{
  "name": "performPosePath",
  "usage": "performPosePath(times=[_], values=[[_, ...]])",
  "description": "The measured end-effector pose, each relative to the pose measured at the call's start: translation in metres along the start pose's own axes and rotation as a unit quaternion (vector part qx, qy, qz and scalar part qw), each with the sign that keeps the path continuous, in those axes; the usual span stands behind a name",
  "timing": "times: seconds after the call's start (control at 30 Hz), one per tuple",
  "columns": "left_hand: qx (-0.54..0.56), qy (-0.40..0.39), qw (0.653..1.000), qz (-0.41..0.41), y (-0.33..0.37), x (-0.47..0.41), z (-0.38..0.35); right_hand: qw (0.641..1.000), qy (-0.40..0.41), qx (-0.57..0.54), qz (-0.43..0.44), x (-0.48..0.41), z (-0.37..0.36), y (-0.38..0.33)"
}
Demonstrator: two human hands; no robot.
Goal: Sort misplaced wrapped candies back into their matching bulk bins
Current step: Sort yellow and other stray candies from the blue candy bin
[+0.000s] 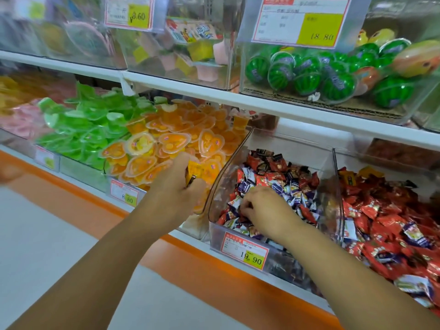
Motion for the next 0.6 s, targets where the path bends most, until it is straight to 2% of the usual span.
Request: performPosePath(times=[0.07, 0.13, 0.17, 0.23, 0.33, 0.6], values=[[0.004, -0.01, 1.0, -0.01, -0.003, 0.0, -0.001, 0.996, 0.023, -0.09, -0.017, -0.002, 0.011, -0.007], [-0.013, -0.026, 0.999, -0.016, -0.005, 0.001, -0.003, 0.979, -0.008, -0.196, -0.05, 0.0, 0.017, -0.016], [-0.021, -0.034, 0.999, -0.019, -0.005, 0.002, -0.003, 0.974, -0.041, -0.215, -0.056, 0.001, 0.015, -0.02], [-0.034, -0.045, 0.998, -0.026, -0.004, 0.002, -0.005, 0.976, -0.103, -0.187, -0.041, 0.004, 0.003, -0.026], [-0.033, -0.062, 0.997, -0.026, -0.004, 0.003, -0.009, 0.975, -0.141, -0.166, -0.046, 0.002, -0.01, -0.026], [-0.031, -0.03, 0.998, -0.047, 0.007, 0.004, -0.015, 0.977, -0.072, -0.196, -0.034, 0.005, -0.004, -0.023]])
Point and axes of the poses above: each hand's wrist, its own x-axis away from the middle knuckle, its own z-axis out of the back of the hand, y = z × x, the point moved 3 cm from there along -x, towards the middle knuckle, and after that the axes turned 14 degrees about y, right-handed, at the moved point
